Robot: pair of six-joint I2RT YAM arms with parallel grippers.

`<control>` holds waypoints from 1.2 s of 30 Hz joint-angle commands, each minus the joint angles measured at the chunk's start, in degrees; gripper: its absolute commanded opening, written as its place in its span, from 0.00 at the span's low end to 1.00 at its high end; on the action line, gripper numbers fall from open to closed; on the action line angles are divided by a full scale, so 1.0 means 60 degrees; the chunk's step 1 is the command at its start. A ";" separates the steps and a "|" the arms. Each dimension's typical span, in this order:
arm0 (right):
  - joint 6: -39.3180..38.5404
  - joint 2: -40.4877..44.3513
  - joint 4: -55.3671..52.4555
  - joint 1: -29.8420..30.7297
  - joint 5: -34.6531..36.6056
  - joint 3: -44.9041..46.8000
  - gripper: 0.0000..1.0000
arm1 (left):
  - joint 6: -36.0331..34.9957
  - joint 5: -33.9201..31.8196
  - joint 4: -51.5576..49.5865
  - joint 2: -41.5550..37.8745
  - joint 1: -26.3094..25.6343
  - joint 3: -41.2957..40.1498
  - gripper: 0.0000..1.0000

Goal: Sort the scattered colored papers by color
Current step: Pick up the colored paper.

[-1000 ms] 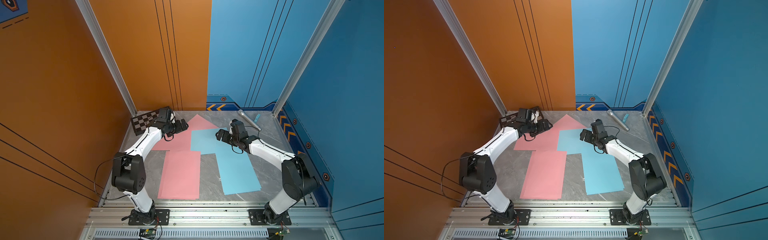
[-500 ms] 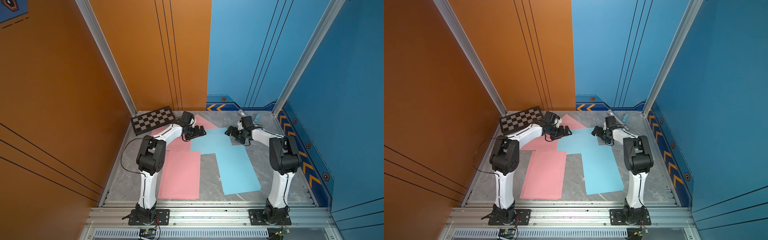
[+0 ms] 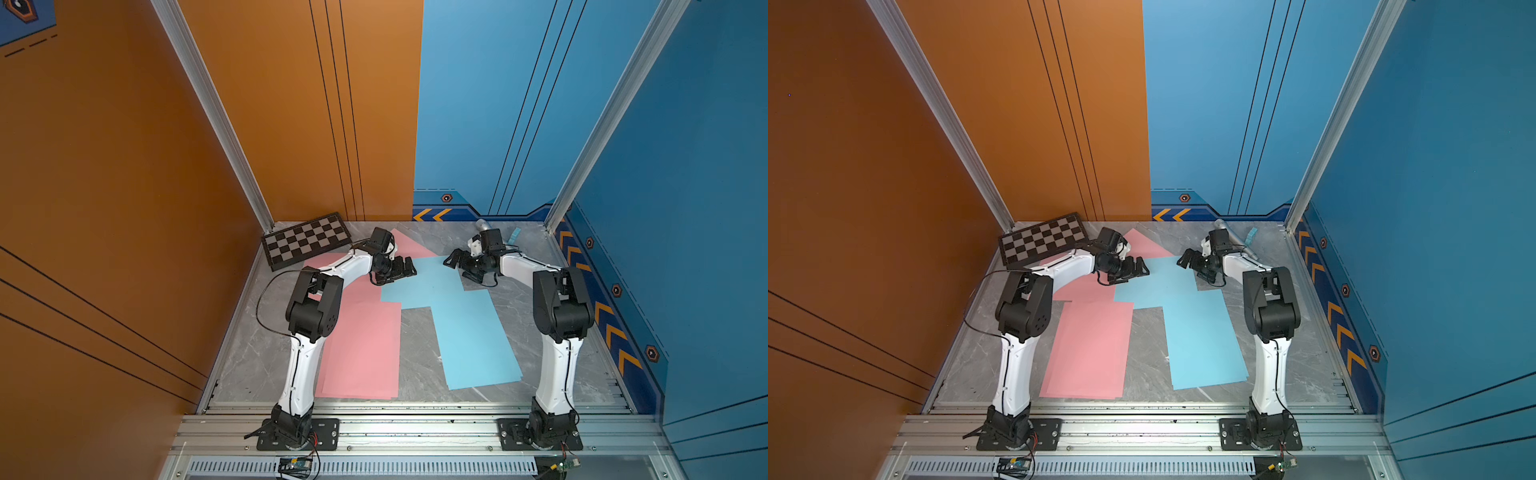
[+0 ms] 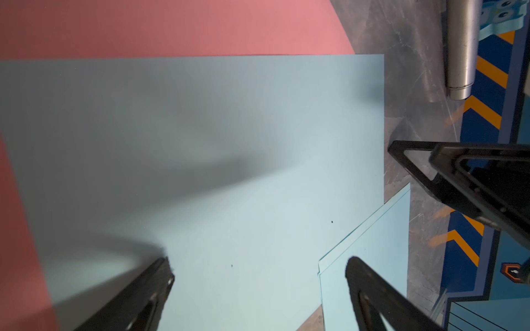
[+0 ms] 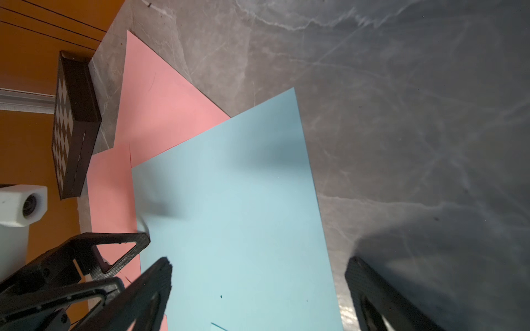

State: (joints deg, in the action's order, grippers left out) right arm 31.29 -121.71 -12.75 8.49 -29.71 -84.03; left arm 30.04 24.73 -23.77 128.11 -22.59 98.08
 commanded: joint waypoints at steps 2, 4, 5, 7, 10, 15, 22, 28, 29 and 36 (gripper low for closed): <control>0.0006 -0.0731 -0.0483 0.0018 -0.0437 0.0096 0.96 | 0.0123 0.0331 -0.0140 0.0403 -0.0088 0.0176 0.98; 0.0028 -0.0818 -0.0439 0.0066 -0.0564 0.0133 0.97 | 0.0134 0.0381 -0.0138 0.0493 -0.0122 0.0213 0.98; 0.0056 -0.0850 -0.0430 0.0093 -0.0660 0.0133 0.96 | 0.0152 0.0389 -0.0138 0.0537 -0.0117 0.0247 0.98; 0.0161 -0.0907 -0.0207 0.0160 -0.1001 0.0205 0.97 | 0.0181 0.0475 -0.0126 0.0633 -0.0146 0.0320 0.98; 0.0516 -0.0907 0.0435 0.0170 -0.1607 0.0404 0.97 | 0.0189 0.0508 -0.0135 0.0735 -0.0196 0.0407 0.98; 0.1259 -0.0857 0.1695 0.0064 -0.2571 0.0651 0.97 | 0.0180 0.0571 -0.0126 0.0788 -0.0219 0.0527 0.98; 0.1234 -0.0512 0.2349 -0.0010 -0.3041 0.0801 0.94 | 0.0219 0.0601 -0.0133 0.0814 -0.0205 0.0706 0.98; 0.0752 -0.0109 0.2626 0.0064 -0.2983 0.1122 0.87 | 0.0306 0.0689 -0.0127 0.0945 -0.0189 0.0977 0.98; 0.0695 -0.0069 0.2590 0.0063 -0.2924 0.1136 0.85 | 0.0317 0.0698 -0.0134 0.0967 -0.0186 0.1003 0.98; 0.0994 0.0147 0.3362 0.0021 -0.2618 0.1352 0.53 | 0.0369 0.0792 -0.0140 0.0972 -0.0145 0.1262 0.98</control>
State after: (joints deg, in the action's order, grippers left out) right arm 36.40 -123.92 3.57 8.62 -46.48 -77.21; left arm 31.62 28.10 -23.20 132.25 -23.31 103.96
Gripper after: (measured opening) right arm 0.553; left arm 0.981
